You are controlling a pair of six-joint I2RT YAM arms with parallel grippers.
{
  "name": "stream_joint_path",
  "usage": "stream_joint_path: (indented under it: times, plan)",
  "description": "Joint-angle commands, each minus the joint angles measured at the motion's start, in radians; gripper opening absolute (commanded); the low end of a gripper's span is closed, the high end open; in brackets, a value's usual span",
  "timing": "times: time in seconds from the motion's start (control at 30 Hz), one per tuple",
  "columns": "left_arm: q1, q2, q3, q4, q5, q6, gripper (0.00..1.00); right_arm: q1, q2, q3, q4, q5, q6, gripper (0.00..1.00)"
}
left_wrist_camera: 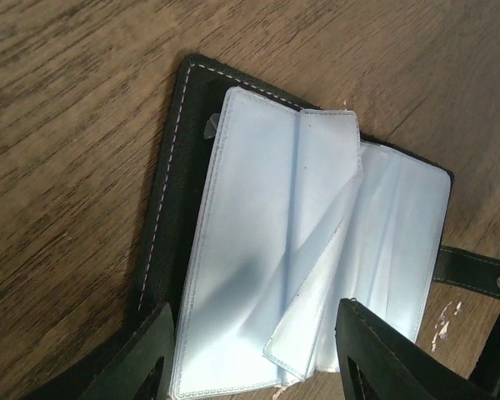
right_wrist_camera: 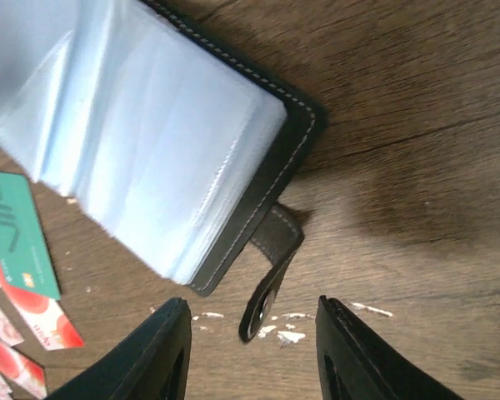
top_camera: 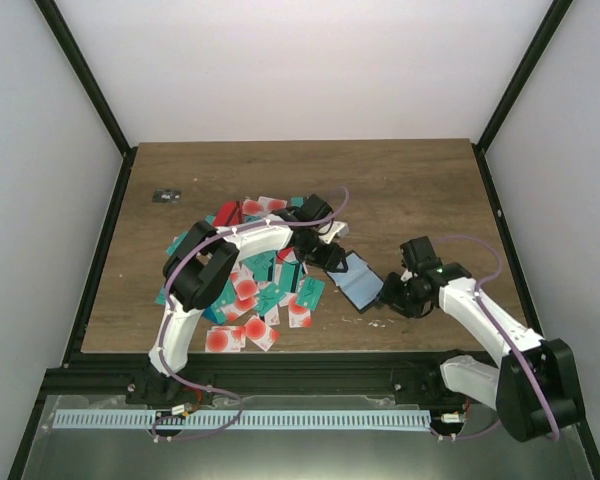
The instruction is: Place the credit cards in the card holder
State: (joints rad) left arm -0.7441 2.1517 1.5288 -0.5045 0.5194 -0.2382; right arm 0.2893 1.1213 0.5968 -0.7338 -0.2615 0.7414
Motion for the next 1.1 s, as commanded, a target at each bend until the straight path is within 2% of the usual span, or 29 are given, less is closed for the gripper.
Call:
stream_joint_path:
  times: [0.0,0.17,0.33,0.47,1.07]
  plan:
    - [0.001,-0.007,-0.010,0.015,0.025,0.002,0.55,-0.007,-0.059,0.010,-0.033,-0.051,-0.011,0.44]
    - [0.000,-0.031,-0.026,0.022,0.035,0.001,0.55,-0.007,-0.113,-0.025,0.069,-0.149,-0.009,0.41]
    - [-0.003,-0.042,-0.034,0.025,0.041,-0.003,0.54,-0.006,-0.087,-0.061,0.167,-0.160,0.048,0.34]
    - [-0.005,-0.050,-0.037,0.024,0.046,-0.003,0.54,-0.007,-0.045,-0.077,0.188,-0.132,0.056,0.30]
    - [-0.044,-0.097,-0.069,0.065,0.140,-0.016,0.52,-0.007,0.092,-0.139,0.256,-0.013,0.052,0.27]
